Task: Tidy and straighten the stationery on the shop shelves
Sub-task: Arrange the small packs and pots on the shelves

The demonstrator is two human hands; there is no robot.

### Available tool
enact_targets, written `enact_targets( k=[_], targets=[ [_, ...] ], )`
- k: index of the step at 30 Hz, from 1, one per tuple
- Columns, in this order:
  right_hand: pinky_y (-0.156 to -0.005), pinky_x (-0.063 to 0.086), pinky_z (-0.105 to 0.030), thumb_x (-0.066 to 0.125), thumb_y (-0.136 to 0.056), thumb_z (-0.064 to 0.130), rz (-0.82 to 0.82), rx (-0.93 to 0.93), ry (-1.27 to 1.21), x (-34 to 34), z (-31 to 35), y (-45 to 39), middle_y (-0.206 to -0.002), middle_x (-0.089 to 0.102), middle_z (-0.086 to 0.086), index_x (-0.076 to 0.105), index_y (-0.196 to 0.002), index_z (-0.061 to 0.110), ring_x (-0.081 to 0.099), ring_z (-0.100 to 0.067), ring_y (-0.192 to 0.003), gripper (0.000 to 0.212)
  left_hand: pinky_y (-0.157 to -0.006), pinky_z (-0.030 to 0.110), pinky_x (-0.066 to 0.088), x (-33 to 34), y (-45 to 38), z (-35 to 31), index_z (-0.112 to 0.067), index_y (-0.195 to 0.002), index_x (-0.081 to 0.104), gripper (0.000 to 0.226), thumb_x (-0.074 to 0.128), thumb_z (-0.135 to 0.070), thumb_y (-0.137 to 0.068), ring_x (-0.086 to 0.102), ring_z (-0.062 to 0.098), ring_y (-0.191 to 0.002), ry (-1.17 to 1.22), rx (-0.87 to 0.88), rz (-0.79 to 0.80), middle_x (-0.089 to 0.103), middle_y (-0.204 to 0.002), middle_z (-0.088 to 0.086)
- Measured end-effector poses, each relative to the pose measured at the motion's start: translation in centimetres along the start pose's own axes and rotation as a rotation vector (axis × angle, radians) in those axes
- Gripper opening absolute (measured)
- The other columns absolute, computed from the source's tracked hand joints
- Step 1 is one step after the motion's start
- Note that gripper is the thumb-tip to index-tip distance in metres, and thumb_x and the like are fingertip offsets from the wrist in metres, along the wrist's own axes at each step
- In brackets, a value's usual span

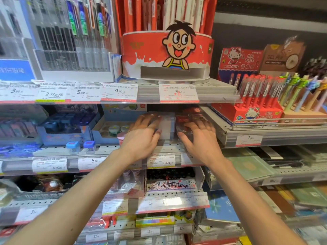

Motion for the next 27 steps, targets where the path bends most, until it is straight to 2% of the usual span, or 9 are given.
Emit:
enact_targets(
  k=[8,16,20,23,27],
  targets=[
    [-0.109,0.036,-0.047,0.05,-0.095,0.053,-0.061,0.018,0.034,0.3,-0.3,0.5,-0.13,0.063,-0.008,0.063,-0.129,0.024,0.054,-0.03,-0.122,0.046,-0.113,0.048,0.032,0.0,0.2,-0.5,-0.022,-0.149,0.038,0.049,0.035,-0.038,-0.102,0.025,0.027,-0.142,-0.005,-0.008,-0.03,0.035,-0.155,0.0],
    [-0.111,0.033,-0.047,0.052,-0.093,0.053,-0.087,-0.005,-0.035,0.2,0.0,0.6,-0.137,0.057,-0.01,0.055,-0.136,0.019,0.047,-0.031,-0.13,0.055,-0.113,0.045,0.03,0.1,0.2,-0.8,-0.024,-0.147,0.041,0.048,0.035,-0.038,-0.102,0.025,0.024,-0.143,0.017,-0.026,-0.069,0.035,-0.156,-0.002],
    [-0.106,0.038,-0.044,0.055,-0.095,0.047,-0.137,-0.061,-0.152,-0.9,-0.1,1.2,-0.135,0.057,-0.007,0.053,-0.136,0.018,0.047,-0.027,-0.127,0.05,-0.113,0.041,0.032,-0.7,0.8,-0.5,-0.022,-0.143,0.047,0.049,0.039,-0.039,-0.098,0.034,0.025,-0.139,0.147,-0.058,-0.17,0.042,-0.151,0.002],
    [-0.1,0.041,-0.035,0.057,-0.096,0.042,-0.153,-0.081,-0.303,-1.3,0.4,2.0,-0.128,0.059,-0.004,0.053,-0.134,0.017,0.051,-0.022,-0.12,0.046,-0.105,0.037,0.038,-1.6,2.2,-0.2,-0.023,-0.139,0.051,0.043,0.047,-0.037,-0.098,0.044,0.023,-0.129,0.245,-0.118,-0.295,0.051,-0.139,0.004],
    [-0.086,0.048,-0.028,0.059,-0.097,0.038,-0.119,-0.107,-0.509,-0.5,2.2,3.8,-0.114,0.058,0.007,0.055,-0.129,0.021,0.056,-0.008,-0.101,0.036,-0.094,0.03,0.043,-2.4,5.5,0.6,-0.022,-0.128,0.059,0.032,0.053,-0.031,-0.098,0.053,0.014,-0.11,0.336,-0.162,-0.457,0.058,-0.117,-0.003]
  ],
)
Point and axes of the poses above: each hand's wrist, its own y-axis away from the middle knuckle, its own x-axis out of the palm, z = x × y, the point moved 1 cm from there along -y, towards the middle knuckle
